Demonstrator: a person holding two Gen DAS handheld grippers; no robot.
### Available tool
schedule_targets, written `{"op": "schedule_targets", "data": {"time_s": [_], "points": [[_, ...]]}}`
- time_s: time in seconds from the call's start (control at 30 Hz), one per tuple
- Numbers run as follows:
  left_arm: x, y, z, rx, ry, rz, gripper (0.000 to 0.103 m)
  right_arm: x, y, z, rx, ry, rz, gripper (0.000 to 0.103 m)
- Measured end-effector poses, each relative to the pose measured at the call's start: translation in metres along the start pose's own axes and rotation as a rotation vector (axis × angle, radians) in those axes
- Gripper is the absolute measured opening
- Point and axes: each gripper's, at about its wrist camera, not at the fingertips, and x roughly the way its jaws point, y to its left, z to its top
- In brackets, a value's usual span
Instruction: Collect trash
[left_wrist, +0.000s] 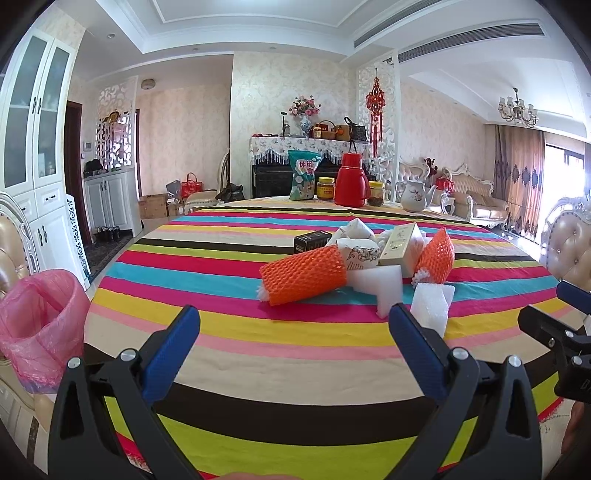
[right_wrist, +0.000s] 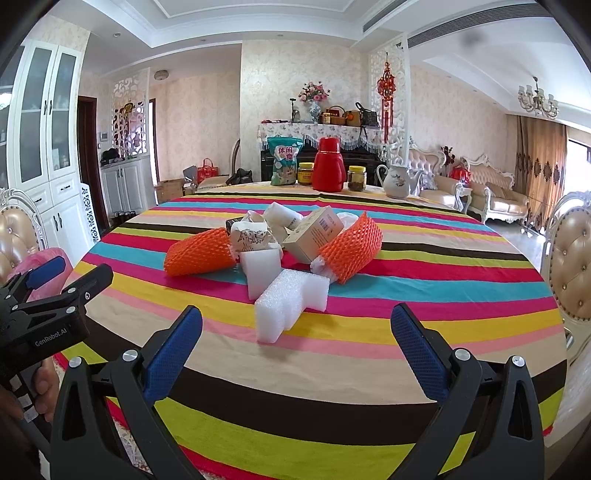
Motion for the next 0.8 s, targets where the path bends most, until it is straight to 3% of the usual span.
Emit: {"op": "schedule_targets", "data": {"time_s": [0.8], "points": [[-0.0014,-0.0025,-0.0019,0.020,0.001,0.000,0.099,-0.0020,-0.0011,0.0011,0.008,-0.007,0.001,0.096]]}}
